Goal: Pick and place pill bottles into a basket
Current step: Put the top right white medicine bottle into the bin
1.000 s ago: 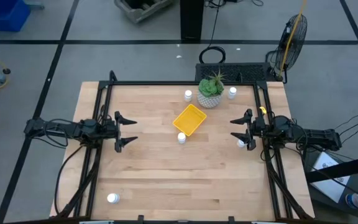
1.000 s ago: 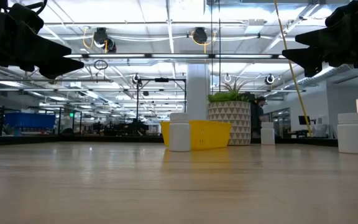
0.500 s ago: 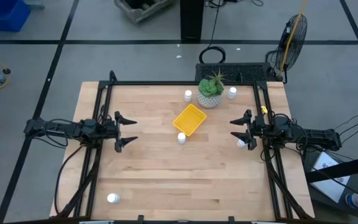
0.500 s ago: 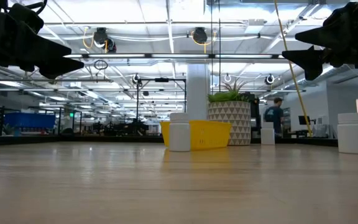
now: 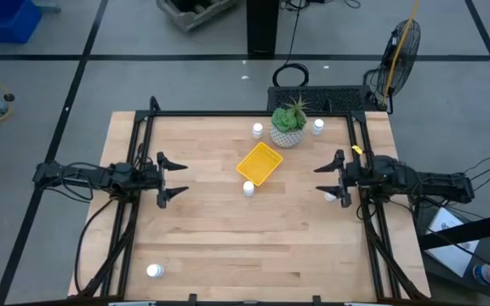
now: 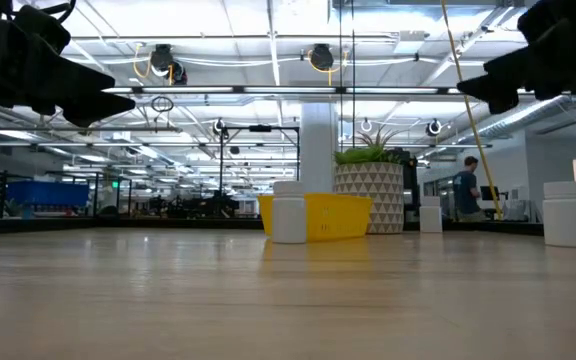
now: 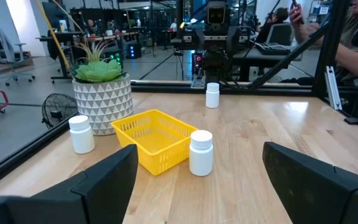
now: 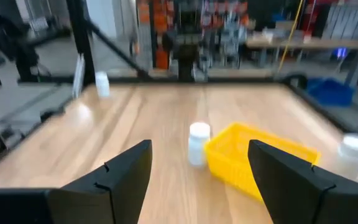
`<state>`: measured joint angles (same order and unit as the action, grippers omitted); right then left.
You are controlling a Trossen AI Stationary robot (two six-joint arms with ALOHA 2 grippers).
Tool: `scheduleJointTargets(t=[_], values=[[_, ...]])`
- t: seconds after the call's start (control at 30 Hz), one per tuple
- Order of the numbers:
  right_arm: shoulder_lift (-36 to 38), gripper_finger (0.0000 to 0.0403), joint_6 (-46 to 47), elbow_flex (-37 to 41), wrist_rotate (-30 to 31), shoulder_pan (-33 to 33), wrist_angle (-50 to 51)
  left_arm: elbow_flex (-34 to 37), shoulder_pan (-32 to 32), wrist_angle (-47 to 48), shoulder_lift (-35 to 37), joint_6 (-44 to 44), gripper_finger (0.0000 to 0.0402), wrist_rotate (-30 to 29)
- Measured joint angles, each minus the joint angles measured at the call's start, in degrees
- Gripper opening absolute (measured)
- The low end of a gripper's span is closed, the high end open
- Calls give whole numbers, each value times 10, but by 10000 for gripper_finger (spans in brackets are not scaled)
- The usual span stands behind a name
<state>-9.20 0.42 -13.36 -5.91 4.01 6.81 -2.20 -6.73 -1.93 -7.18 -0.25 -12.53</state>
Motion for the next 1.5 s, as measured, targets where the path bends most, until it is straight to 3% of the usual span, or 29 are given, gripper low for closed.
scheduleJointTargets(t=[0.17, 0.5, 1.1, 1.2, 1.4, 1.5], values=[[-55, 258, 0, -74, -1, 0, 48, 0, 0, 1, 0, 0, 351, 0], [-139, 258, -34, -234, 44, 0, 319, 0, 0, 1, 0, 0, 351, 0], [-268, 258, -15, -237, 46, 0, 314, 0, 0, 1, 0, 0, 351, 0], [-294, 258, -9, -237, 70, 4, 314, 0, 0, 2, 0, 0, 351, 0], [-357, 258, -9, -269, 91, 66, 314, 0, 0, 2, 0, 0, 351, 0], [-389, 258, -13, -309, 140, 115, 321, 0, 0, 2, 0, 0, 351, 0]])
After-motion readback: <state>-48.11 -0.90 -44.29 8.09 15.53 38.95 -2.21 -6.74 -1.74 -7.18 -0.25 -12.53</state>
